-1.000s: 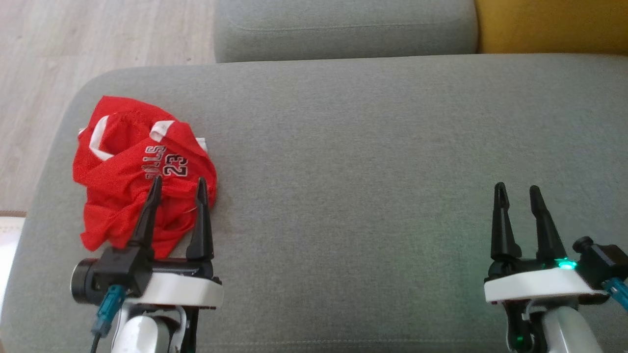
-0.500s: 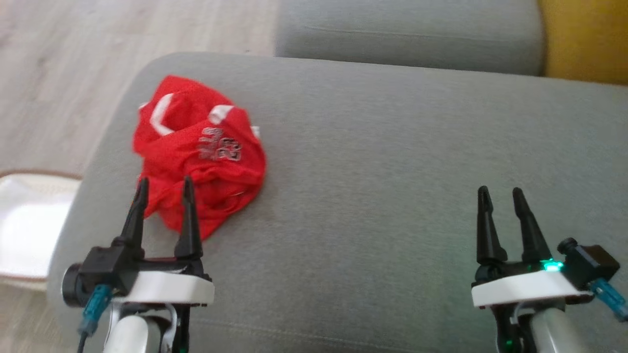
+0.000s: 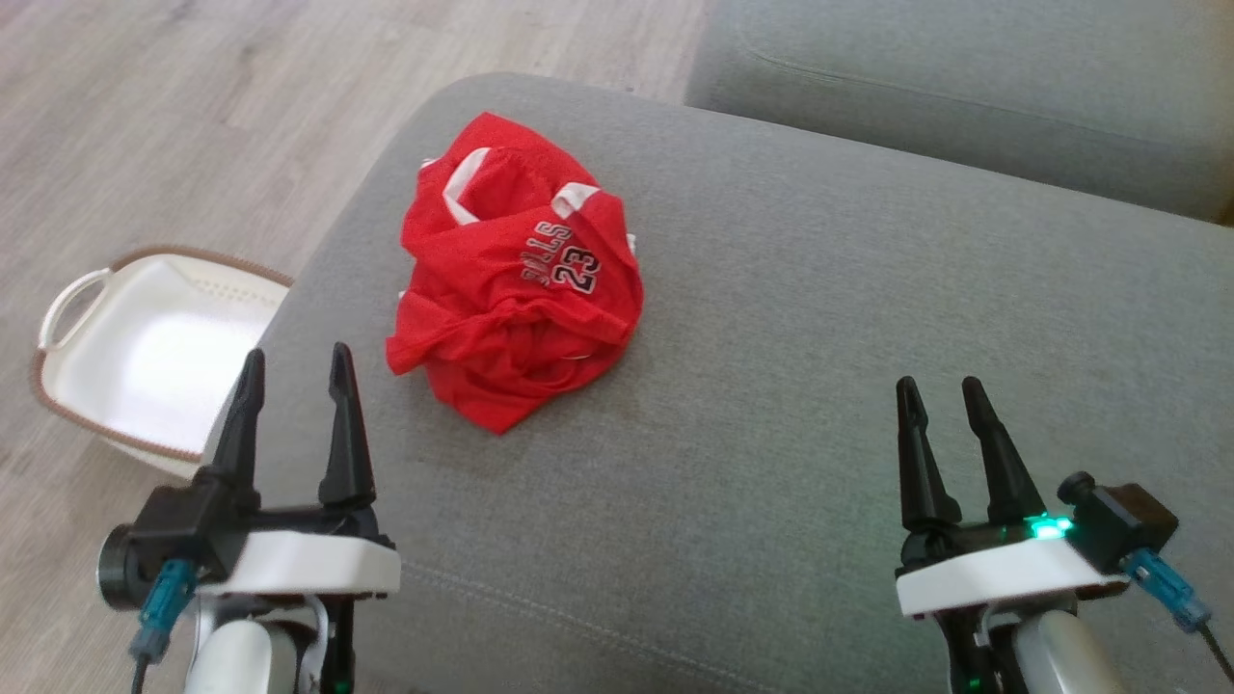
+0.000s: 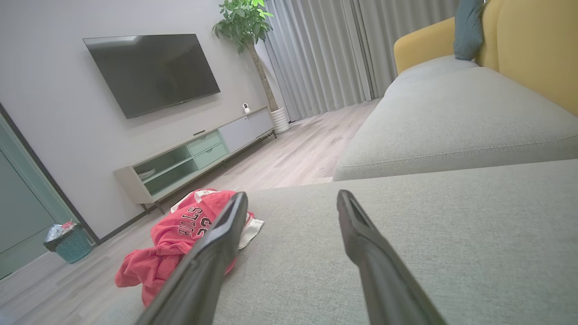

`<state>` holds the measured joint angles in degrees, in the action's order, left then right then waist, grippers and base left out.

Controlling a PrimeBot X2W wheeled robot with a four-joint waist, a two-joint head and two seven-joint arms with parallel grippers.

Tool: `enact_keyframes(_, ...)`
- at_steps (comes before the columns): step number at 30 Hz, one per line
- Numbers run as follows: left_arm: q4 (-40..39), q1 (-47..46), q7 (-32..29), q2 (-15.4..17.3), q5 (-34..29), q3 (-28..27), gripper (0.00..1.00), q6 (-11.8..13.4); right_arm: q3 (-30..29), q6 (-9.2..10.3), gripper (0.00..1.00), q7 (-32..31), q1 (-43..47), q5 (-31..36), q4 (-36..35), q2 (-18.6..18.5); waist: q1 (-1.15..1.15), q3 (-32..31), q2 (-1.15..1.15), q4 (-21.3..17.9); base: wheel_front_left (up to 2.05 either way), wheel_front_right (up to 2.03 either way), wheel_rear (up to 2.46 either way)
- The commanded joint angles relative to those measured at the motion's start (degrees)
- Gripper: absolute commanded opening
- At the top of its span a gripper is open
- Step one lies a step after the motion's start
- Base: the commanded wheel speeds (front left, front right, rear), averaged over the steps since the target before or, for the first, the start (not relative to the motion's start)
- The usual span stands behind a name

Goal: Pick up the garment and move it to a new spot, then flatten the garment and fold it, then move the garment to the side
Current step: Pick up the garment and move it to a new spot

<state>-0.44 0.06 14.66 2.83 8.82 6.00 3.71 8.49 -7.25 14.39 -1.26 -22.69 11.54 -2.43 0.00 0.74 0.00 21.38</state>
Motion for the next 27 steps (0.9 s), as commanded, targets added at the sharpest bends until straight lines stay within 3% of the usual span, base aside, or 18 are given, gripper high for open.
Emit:
enact_keyframes(1,-1.86,-1.3,0.34,0.05,-0.12,-2.29,1.0,-0.07,1.26,-0.24,1.0,0.61,-0.86,-0.23,-1.68,-0.44,0.0,-0.07,0.0,0.46,0.0,0.0,0.0)
enact_keyframes(11,-1.79,-2.08,0.34,0.05,-0.19,-5.55,1.0,-0.87,0.85,-0.24,1.0,0.61,-2.01,0.25,-1.64,-0.44,0.0,2.0,0.0,-0.93,0.0,0.0,0.0)
enact_keyframes(15,-0.31,-4.91,0.34,0.84,-0.72,-7.89,1.0,-3.23,-0.82,-0.24,1.0,0.61,-3.44,1.61,-1.86,-0.44,0.0,4.73,0.0,-2.63,0.0,0.0,0.0)
enact_keyframes(22,8.54,-15.83,0.25,7.71,-1.76,-8.65,1.0,-8.37,-5.98,-0.24,1.0,0.61,-7.13,5.05,-4.66,-0.44,0.0,11.87,0.0,-5.5,0.0,0.0,0.0)
enact_keyframes(27,19.11,-27.09,-6.47,13.17,1.62,-5.83,1.0,-10.76,-9.44,-0.24,1.0,0.61,-9.54,7.45,-7.59,-0.44,0.0,16.8,0.0,-6.93,0.0,0.0,0.0)
